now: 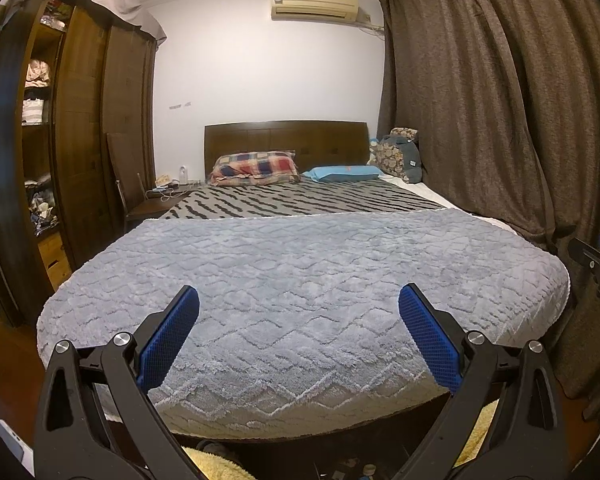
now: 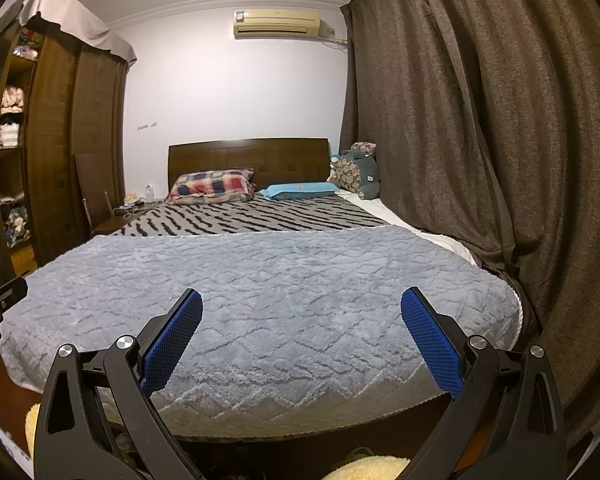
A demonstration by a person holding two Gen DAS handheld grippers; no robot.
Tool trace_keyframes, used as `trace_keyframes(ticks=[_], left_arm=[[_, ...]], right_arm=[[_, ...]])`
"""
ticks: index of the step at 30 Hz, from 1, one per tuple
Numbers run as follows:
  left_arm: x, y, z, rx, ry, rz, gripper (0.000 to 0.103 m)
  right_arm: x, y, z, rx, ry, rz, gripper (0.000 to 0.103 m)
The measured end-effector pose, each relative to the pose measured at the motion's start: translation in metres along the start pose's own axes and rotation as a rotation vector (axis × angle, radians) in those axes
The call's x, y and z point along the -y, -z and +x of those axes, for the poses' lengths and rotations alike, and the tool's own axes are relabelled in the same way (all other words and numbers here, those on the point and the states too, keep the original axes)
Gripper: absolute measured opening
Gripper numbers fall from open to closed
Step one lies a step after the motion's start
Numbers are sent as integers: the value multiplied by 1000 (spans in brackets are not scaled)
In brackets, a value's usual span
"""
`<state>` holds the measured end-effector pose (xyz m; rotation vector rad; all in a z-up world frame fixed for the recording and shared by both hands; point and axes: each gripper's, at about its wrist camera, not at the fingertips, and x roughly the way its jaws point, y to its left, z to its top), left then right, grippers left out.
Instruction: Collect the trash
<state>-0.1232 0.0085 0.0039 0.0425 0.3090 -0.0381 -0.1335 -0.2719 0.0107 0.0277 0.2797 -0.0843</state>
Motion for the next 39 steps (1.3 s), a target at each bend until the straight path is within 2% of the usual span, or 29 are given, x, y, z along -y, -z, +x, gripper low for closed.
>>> trace_keyframes(ticks=[39], left_arm=[[-1,-2,0,4,-1,6,95]], right_arm=[[-9,0,2,-33,-29,-12,100]])
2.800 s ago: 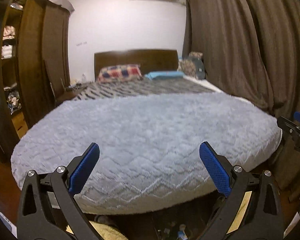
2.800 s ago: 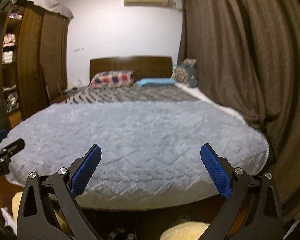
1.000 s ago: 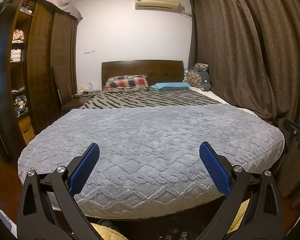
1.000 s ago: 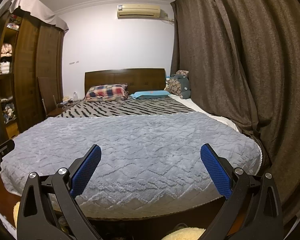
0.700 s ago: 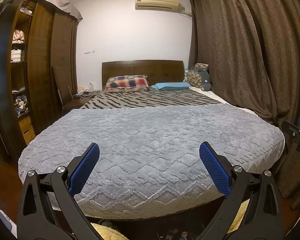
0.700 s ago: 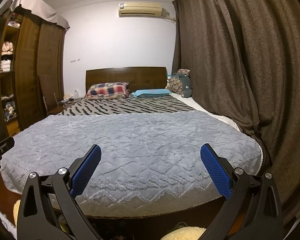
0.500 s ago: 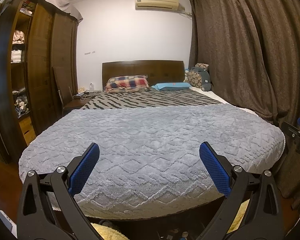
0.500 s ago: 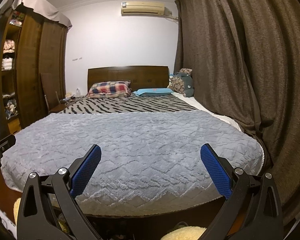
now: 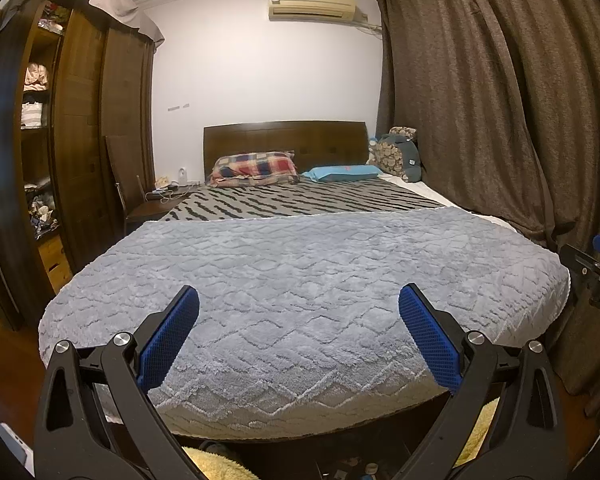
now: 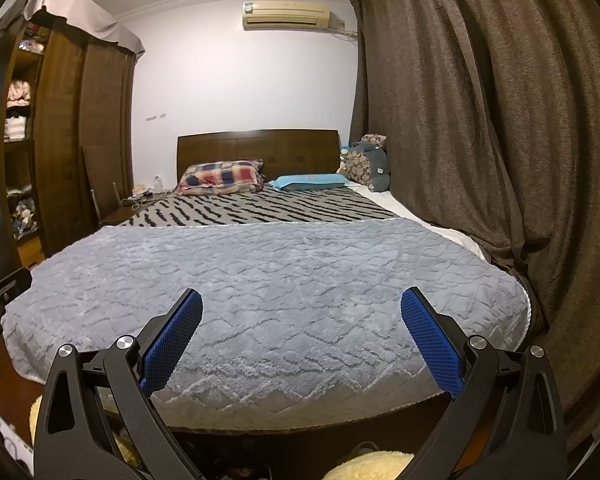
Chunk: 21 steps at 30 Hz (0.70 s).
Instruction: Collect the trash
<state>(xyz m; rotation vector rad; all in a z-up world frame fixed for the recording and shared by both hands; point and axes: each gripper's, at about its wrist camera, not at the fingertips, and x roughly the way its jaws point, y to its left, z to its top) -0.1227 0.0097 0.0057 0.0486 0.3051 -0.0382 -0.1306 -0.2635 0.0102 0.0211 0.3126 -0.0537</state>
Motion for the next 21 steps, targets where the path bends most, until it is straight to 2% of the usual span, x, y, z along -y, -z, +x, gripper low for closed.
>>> trace_keyframes(ticks=[21], left_arm=[[-1,0,-1,3,-3,-5,95]], right_arm=[[-1,0,0,-2,4,2,100]])
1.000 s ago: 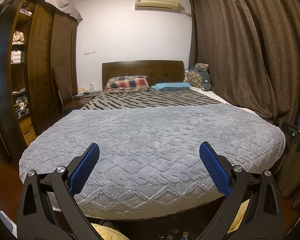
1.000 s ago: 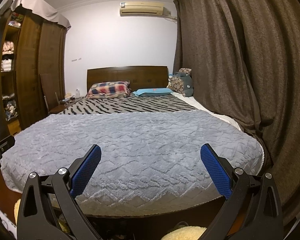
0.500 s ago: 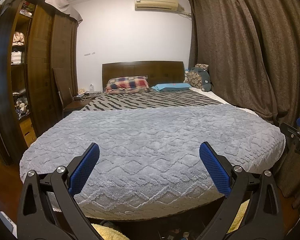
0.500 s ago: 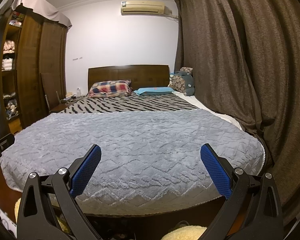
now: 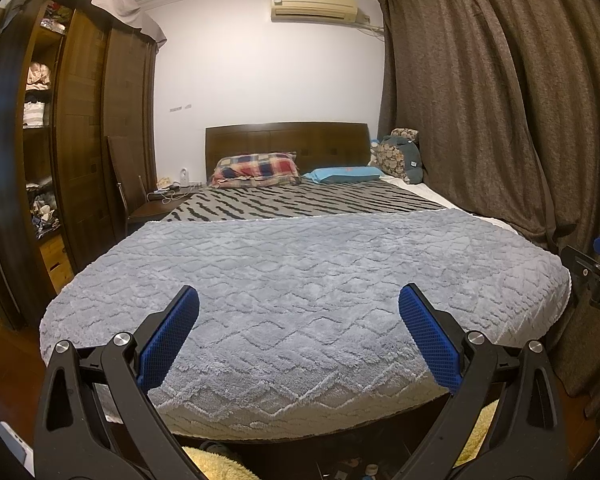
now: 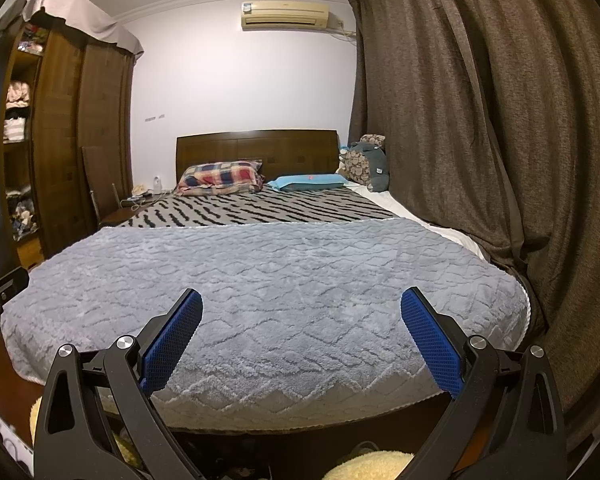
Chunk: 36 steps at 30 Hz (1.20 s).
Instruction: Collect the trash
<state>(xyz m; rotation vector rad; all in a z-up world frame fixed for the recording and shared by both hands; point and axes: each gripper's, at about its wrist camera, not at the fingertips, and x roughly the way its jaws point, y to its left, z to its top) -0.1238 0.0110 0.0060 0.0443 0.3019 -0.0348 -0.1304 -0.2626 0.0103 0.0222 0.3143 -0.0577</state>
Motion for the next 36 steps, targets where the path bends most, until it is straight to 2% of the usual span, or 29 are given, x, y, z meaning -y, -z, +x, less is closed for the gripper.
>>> trace_keyframes(ticks=[7,15,20,36], left_arm=[[0,0,0,-1,0,2,95],[6,1,-3,17,-49,27,95],[2,0,-2,9,-24,4,95],[2,-2,0,-6,-21,10,95]], right_arm=[[0,0,1,0,1,1,100],[1,-1,2,-2,11,0,100],[1,0,2,1,16,-1,100],[-1,1,2,-7,17,3,100]])
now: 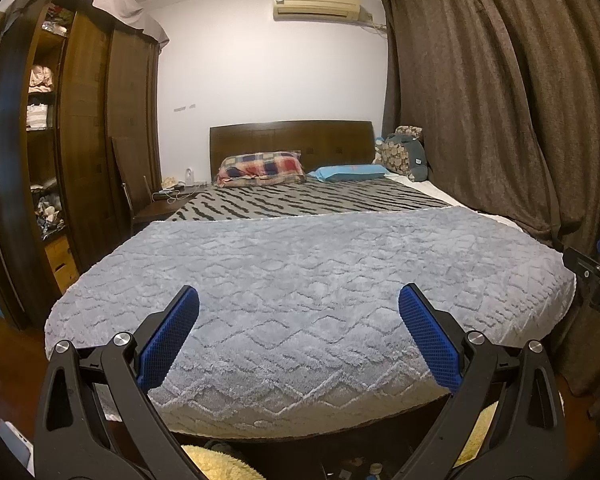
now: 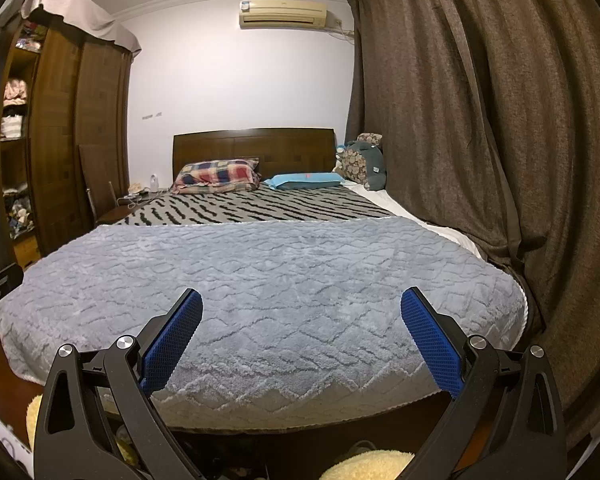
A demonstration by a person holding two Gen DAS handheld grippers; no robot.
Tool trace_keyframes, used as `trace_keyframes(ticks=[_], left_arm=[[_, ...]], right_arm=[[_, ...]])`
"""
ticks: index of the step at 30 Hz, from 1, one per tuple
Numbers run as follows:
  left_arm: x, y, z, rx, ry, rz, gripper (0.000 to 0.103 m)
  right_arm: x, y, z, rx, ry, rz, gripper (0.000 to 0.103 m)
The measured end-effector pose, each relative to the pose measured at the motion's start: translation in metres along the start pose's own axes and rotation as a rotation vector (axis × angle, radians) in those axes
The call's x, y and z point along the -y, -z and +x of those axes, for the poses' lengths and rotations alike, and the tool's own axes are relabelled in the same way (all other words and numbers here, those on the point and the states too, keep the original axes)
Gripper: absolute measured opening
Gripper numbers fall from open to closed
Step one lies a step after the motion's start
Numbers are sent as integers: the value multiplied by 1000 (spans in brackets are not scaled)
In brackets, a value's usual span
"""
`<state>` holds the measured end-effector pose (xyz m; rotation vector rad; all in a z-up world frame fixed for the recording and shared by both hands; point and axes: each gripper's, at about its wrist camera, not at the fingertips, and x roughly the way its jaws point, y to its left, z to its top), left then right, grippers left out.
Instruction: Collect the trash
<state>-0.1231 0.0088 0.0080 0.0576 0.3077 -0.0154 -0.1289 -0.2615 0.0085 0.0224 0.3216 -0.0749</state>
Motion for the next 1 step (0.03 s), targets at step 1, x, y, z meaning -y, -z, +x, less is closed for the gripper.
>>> trace_keyframes(ticks=[1], left_arm=[[0,0,0,0,4,0,95]], right_arm=[[0,0,0,-1,0,0,100]])
